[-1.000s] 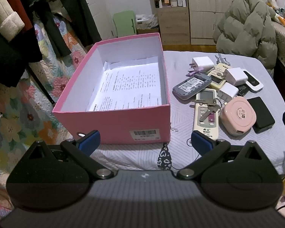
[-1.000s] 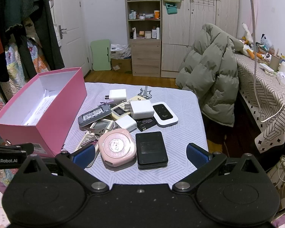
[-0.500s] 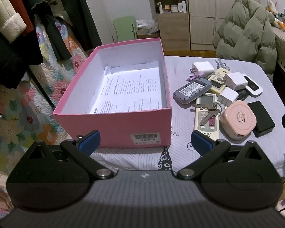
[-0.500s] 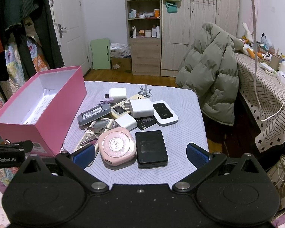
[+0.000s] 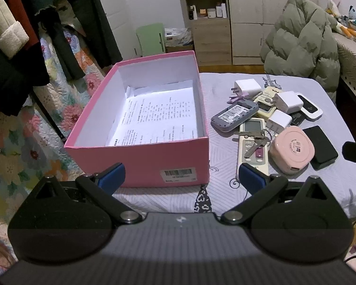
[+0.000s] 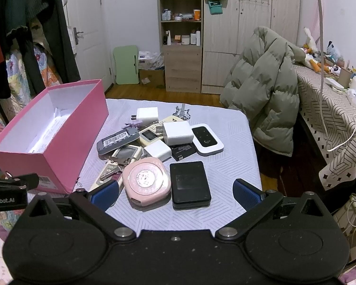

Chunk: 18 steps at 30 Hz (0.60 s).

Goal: Organize rigid objects
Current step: 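Move the left tool to hold the pink shoebox rim steady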

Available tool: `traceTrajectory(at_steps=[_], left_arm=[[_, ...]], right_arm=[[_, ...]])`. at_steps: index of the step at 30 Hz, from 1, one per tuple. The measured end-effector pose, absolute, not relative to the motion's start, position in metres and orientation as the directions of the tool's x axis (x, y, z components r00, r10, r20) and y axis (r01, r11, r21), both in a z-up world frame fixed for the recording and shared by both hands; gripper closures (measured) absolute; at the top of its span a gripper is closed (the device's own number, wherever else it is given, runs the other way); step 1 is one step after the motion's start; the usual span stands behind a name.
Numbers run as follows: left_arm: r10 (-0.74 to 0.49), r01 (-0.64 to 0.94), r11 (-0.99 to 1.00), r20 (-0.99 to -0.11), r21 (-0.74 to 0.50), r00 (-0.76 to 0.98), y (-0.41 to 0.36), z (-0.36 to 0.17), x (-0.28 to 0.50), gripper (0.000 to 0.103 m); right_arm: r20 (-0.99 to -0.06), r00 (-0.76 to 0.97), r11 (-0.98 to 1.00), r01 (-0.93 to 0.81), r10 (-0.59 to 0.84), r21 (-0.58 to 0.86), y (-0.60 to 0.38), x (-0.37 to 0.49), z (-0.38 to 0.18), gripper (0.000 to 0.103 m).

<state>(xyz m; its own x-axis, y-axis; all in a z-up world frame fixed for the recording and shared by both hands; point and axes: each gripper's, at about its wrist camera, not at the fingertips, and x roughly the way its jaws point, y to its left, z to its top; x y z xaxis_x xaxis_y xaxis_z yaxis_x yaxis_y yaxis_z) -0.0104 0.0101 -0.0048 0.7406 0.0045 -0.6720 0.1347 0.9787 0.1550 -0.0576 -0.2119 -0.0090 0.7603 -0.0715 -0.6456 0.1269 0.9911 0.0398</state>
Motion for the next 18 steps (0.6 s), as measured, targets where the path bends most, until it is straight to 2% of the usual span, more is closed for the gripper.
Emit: traceTrajectory(at_steps=[7, 11, 13, 15, 18], left_arm=[[-0.05, 0.21, 0.966, -0.69, 0.15, 0.722, 0.017, 0.012, -0.001, 0.002], [-0.119, 0.266, 0.957, -0.683, 0.114, 0.721, 0.04, 0.037, 0.01, 0.002], [-0.145, 0.291, 0.95, -0.657, 0.118, 0.74, 0.052, 0.045, 0.014, 0.002], [-0.179, 0.323, 0.939, -0.639, 0.114, 0.748, 0.065, 0.049, 0.024, 0.002], [-0.167, 0.327, 0.938, -0.685, 0.11, 0.709, 0.084, 0.045, 0.051, 0.002]], right_arm=[[-0.636, 0.771, 0.994, 0.094, -0.034, 0.062, -0.216, -0.054, -0.006, 0.0], [-0.484, 0.869, 0.989, -0.034, 0.099, 0.141, -0.227, -0.06, 0.0, 0.0], [-0.445, 0.885, 0.983, -0.067, 0.137, 0.169, -0.234, -0.053, -0.002, 0.0], [-0.475, 0.867, 0.981, -0.065, 0.147, 0.184, -0.239, -0.04, -0.002, 0.0], [-0.558, 0.806, 0.973, -0.093, 0.197, 0.209, -0.247, -0.019, -0.007, 0.0]])
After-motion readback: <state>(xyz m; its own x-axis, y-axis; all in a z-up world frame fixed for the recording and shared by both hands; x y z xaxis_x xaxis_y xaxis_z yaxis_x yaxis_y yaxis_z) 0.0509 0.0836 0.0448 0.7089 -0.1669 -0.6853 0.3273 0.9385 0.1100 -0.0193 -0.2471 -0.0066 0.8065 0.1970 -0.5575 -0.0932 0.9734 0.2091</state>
